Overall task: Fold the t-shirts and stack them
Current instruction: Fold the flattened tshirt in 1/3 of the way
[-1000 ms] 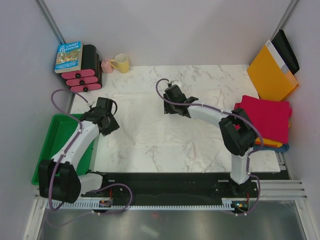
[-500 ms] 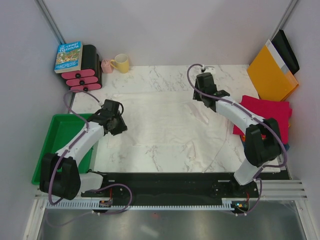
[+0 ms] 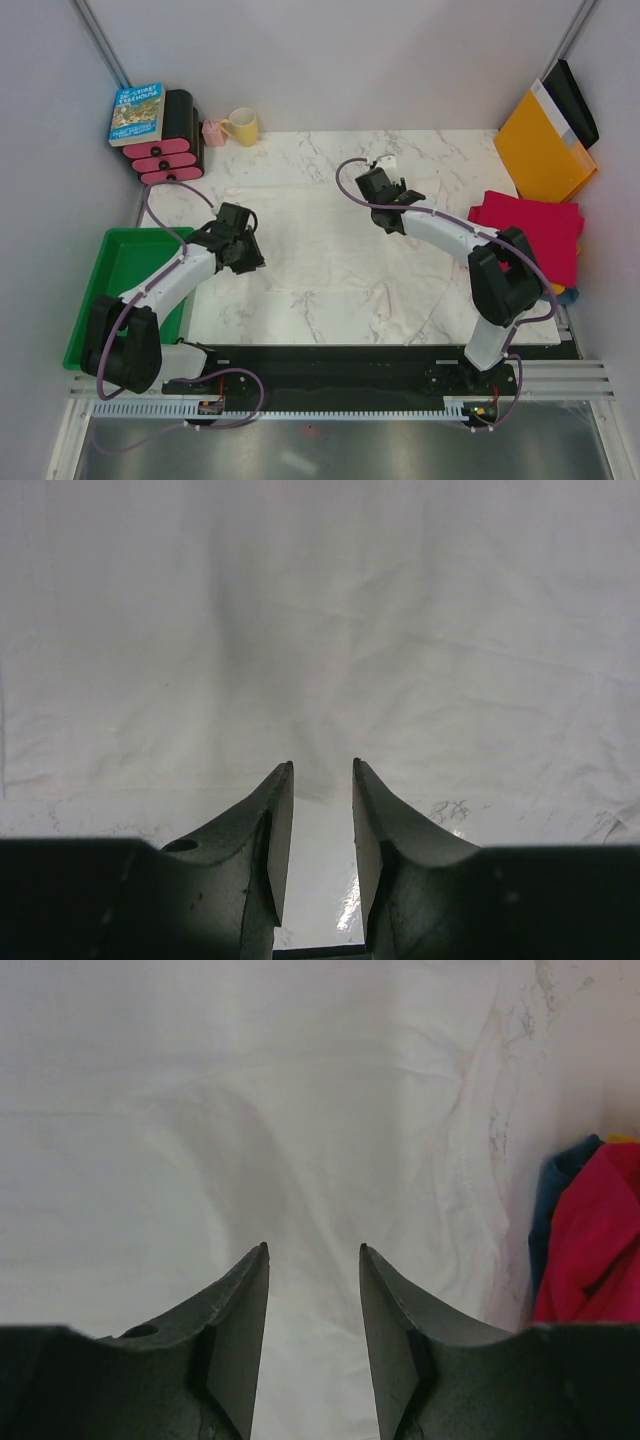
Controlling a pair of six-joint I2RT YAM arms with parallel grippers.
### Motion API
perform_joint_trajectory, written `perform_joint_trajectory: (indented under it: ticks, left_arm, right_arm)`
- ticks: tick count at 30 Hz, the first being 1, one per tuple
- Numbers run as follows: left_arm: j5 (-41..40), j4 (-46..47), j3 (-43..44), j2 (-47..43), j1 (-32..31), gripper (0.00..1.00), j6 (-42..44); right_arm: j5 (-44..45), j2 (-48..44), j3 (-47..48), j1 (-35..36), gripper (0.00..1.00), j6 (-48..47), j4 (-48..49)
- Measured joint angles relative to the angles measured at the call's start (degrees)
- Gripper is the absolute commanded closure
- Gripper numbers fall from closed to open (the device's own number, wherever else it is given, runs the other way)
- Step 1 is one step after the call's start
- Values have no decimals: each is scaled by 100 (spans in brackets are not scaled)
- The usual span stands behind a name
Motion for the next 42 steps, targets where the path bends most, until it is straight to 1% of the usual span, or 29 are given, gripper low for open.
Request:
perform_joint_trajectory:
  ticks: [5, 11, 15, 21, 24, 25, 26, 28, 29, 31, 38, 42]
  left_arm:
    - [28, 7, 0, 35, -52, 63, 0]
    - [31, 11, -4, 35, -103, 64, 0]
    - [33, 13, -39, 44, -125, 64, 0]
    - [33, 15, -83, 76, -151, 63, 0]
    - [33, 15, -83, 79, -151, 63, 0]
    - [33, 15, -83, 79, -151, 64, 0]
    - [33, 15, -83, 79, -151, 64, 0]
    - [33, 13, -83, 79, -151, 64, 2]
    - [31, 13, -83, 79, -151, 64, 2]
    - [31, 11, -83, 79, -151, 64, 2]
    - [31, 9, -83, 79, -151, 64, 2]
    - [33, 9, -83, 79, -151, 64, 2]
  right_arm:
    - [249, 85, -2, 13, 54, -109, -52]
    - [376, 197, -4, 282, 54, -146, -59]
    - [380, 411, -4, 433, 53, -146, -57]
    - [413, 763, -4, 444, 53, -149, -48]
    - [446, 970, 0, 435, 56, -146, -39]
    - [461, 1040, 7, 435, 59, -146, -39]
    - [470, 1104, 11, 433, 70, -146, -37]
    - [470, 1191, 20, 428, 81, -155, -52]
    - [470, 1217, 24, 422, 91, -155, -59]
    - [470, 1224, 42, 417, 99, -142, -66]
    - [483, 1213, 151, 413, 100, -87, -31]
    - [337, 1067, 151, 367, 100, -17, -15]
